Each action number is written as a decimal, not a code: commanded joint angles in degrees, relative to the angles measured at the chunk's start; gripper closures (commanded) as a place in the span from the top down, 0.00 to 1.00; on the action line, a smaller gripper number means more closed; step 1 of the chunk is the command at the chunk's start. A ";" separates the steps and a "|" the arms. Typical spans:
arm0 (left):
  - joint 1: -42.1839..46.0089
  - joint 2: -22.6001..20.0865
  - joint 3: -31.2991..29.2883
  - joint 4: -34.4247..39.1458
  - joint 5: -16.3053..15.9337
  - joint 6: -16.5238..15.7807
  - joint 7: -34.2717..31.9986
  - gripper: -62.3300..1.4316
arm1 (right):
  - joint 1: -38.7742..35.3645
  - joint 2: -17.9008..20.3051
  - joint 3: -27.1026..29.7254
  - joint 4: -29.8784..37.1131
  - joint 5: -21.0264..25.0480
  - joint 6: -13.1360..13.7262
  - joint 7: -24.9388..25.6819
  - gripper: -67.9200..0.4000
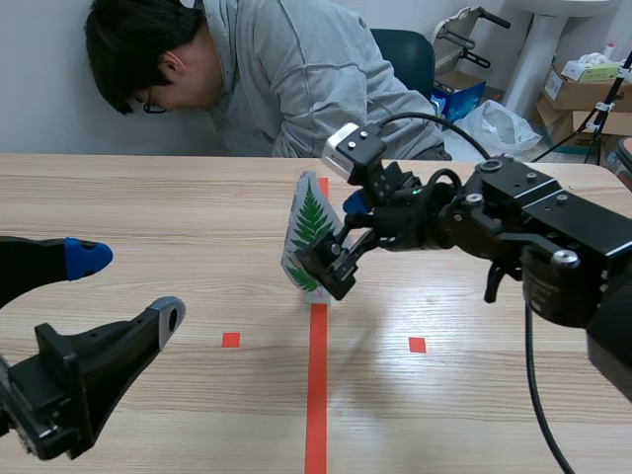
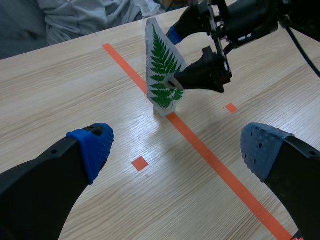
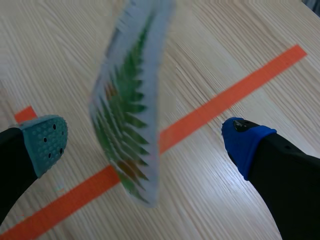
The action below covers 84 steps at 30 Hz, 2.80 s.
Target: Do the leaf sorting experiment
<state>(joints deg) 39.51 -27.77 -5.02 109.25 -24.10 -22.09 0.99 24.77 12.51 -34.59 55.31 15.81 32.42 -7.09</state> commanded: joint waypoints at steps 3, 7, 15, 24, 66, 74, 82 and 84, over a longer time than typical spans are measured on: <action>0.48 0.28 -0.15 0.94 -0.35 -0.09 -0.90 0.87 | 0.76 -0.17 -0.74 0.33 0.17 -0.02 0.66 0.91; 0.46 0.28 -0.15 0.94 -0.35 -0.09 -0.92 0.87 | 0.61 -0.33 -2.16 0.33 0.17 0.00 0.76 0.91; 0.46 0.28 -0.15 0.94 -0.35 -0.09 -0.92 0.87 | 0.61 -0.33 -3.34 0.33 0.17 0.00 1.49 0.65; 0.46 0.28 -0.15 0.94 -0.35 -0.09 -0.92 0.87 | 0.61 -0.31 -3.34 0.33 0.17 0.00 1.49 0.35; 0.46 0.28 -0.13 0.94 -0.37 -0.09 -0.94 0.87 | 4.48 7.17 17.70 -4.72 -3.04 -14.82 1.86 0.03; 0.46 0.28 -0.13 0.94 -0.37 -0.09 -0.94 0.87 | 10.54 6.99 17.73 -17.81 -3.87 -19.50 8.37 0.03; 0.46 0.28 -0.13 0.94 -0.37 -0.09 -0.94 0.87 | 11.08 7.02 19.15 -23.04 -4.81 -23.69 10.54 0.03; 0.46 0.28 -0.13 0.94 -0.37 -0.09 -0.94 0.87 | 11.08 7.04 19.76 -23.76 -5.07 -23.71 10.47 0.03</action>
<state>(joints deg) 39.51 -27.79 -5.02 109.25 -24.10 -22.09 0.99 34.54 19.18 -15.62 30.81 10.68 8.95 2.76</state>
